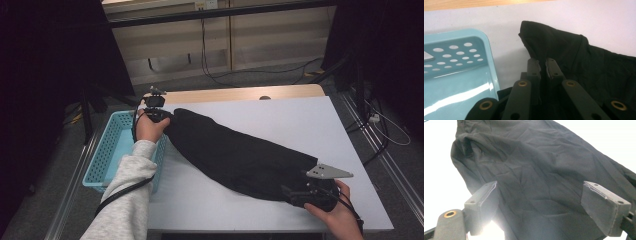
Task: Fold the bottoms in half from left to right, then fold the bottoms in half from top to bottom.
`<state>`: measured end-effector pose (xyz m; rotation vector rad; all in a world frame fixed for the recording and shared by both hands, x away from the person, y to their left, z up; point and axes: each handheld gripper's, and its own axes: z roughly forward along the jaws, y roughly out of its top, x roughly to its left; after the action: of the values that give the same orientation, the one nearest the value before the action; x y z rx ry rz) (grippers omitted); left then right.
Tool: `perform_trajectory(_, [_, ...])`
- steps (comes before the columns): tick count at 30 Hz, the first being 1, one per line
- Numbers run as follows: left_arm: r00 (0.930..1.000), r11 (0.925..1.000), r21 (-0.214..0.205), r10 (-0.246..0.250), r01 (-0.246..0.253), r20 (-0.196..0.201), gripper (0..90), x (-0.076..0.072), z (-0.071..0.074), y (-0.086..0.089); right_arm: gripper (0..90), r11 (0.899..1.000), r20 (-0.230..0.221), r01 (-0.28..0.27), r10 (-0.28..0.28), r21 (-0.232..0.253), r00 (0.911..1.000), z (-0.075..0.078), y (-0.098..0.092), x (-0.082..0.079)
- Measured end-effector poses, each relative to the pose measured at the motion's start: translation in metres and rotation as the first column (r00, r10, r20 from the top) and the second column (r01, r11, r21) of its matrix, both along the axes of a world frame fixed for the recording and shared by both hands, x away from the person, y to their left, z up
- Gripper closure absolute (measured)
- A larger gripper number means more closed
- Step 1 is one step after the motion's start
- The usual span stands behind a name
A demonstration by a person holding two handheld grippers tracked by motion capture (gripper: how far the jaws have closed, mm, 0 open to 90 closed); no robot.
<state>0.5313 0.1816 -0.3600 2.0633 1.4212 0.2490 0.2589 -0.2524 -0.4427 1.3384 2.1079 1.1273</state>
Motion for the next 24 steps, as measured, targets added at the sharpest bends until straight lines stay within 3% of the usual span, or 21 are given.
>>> perform_trajectory(10, [0.9996,0.9998,0.015,0.012,-0.012,0.025,83.5,0.001,0.016,0.005,15.1,1.000,0.002,-0.025,0.025,-0.003,0.9997,0.000,0.004,0.003])
perform_trajectory(20, [0.9990,0.9993,0.019,0.032,-0.032,0.031,83.5,0.004,0.022,0.010,15.1,1.000,0.004,-0.015,0.015,0.003,0.9999,0.001,0.003,0.002])
perform_trajectory(24, [0.9991,0.9997,0.018,0.017,-0.017,0.039,83.5,0.001,0.024,0.005,15.1,1.000,0.004,-0.020,0.020,0.001,0.9998,0.000,0.003,0.002])
